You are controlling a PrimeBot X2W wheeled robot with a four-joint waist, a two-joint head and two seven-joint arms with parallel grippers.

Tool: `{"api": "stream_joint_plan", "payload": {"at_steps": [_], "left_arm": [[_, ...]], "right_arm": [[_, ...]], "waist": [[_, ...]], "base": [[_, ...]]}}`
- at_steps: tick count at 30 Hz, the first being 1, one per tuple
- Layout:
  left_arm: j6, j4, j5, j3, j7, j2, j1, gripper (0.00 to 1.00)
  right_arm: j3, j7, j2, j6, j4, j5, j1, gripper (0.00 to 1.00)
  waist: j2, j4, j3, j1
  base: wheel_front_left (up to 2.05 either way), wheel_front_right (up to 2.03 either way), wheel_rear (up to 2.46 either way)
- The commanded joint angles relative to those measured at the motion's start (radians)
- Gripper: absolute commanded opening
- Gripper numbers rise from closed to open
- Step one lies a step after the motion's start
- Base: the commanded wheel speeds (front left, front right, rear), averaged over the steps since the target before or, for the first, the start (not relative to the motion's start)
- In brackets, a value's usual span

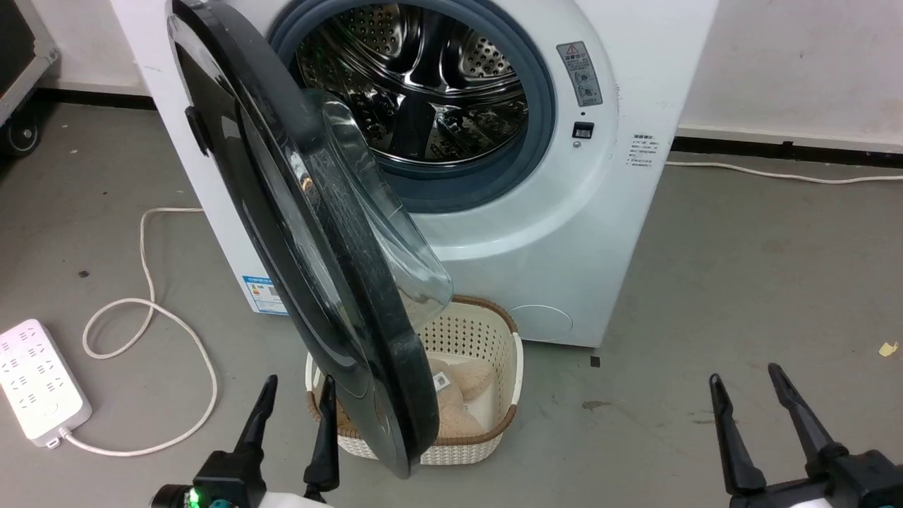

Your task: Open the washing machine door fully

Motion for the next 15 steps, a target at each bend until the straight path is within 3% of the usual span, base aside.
{"api": "stream_joint_plan", "payload": {"at_steps": [1,10,12,15], "left_arm": [[-0.004,0.002,0.007,-0.003,-0.005,0.001,0.005,1.00],[0.006,-0.005,0.002,0.008,-0.005,0.000,-0.005,1.00],[-0.002,-0.021,0.001,0.008,-0.005,0.000,-0.005,0.00],[-0.004,-0.046,0.005,0.016,-0.005,0.000,-0.009,0.00]], "right_arm": [[-0.001,-0.008,0.006,-0.001,-0.006,-0.007,0.014,1.00],[0.004,-0.008,0.007,-0.001,-0.006,0.018,0.006,1.00],[0.001,-0.008,0.007,-0.001,-0.010,0.027,0.005,1.00],[0.002,-0.008,0.007,-0.001,-0.010,0.032,0.003,1.00]], "waist": [[0.0000,0.000,0.000,0.0000],[0.0000,-0.001,0.001,0.0000],[0.0000,-0.002,0.000,0.0000],[0.0000,-0.002,-0.002,0.0000]], "base": [[0.00,0.00,0.00],[0.00,0.00,0.00],[0.00,0.00,0.00],[0.00,0.00,0.00]]}}
